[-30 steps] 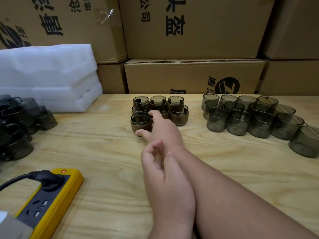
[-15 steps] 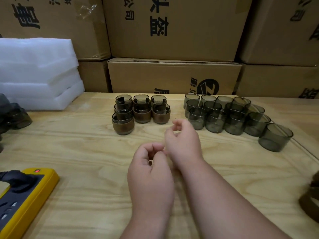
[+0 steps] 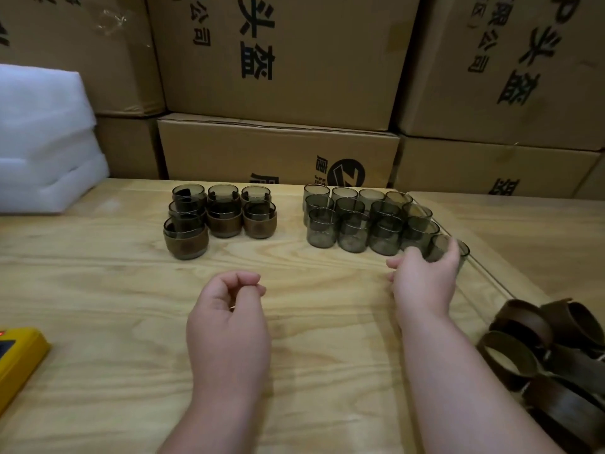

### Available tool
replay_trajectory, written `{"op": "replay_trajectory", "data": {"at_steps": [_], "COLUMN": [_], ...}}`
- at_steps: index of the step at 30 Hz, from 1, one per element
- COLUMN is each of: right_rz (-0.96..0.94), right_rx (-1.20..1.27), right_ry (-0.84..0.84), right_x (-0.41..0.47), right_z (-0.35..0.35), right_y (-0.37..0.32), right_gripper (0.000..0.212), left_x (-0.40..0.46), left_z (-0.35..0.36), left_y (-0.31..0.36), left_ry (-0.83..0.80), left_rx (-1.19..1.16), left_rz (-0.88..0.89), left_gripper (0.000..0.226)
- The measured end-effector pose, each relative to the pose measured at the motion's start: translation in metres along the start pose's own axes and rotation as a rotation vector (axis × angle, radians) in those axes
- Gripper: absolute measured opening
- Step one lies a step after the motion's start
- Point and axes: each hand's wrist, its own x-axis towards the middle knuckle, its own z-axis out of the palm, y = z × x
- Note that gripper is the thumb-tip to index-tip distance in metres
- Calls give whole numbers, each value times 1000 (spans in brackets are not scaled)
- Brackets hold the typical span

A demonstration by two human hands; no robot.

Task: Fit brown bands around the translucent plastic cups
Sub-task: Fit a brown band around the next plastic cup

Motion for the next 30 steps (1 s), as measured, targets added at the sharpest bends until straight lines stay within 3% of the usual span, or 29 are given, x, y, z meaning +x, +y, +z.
{"op": "replay_trajectory", "data": {"at_steps": [10,17,20,23,25,27,30], "right_rz": [-83,-172,-217,-241,-269,-309,-357], "right_rx": [-131,-203,-241,-268,-258,-237,-182], "right_ry": [-10,-52,-123,-199,-252,-323,-420], "right_x": [4,-16,-34,-54,-66,-78,-95], "right_z": [7,4,0,-9,-17,-26,-43], "right_y": [12,15,19,23,25,25,30], "right_gripper": [60,24,19,13,12,15,17], "left_x": [0,0,-2,-3,-4,-8,-11], "left_z": [2,1,2,3,2,0,0], "left_y": [-1,-1,0,1,2,3,4], "left_ry": [12,-4,-90,-284,-491,-686,-756], "left_rx": [-18,-45,-3,141,366,605,691], "left_rz": [-5,11,-22,-1,58,139,190], "left_gripper": [27,26,23,23,34,73,107]}}
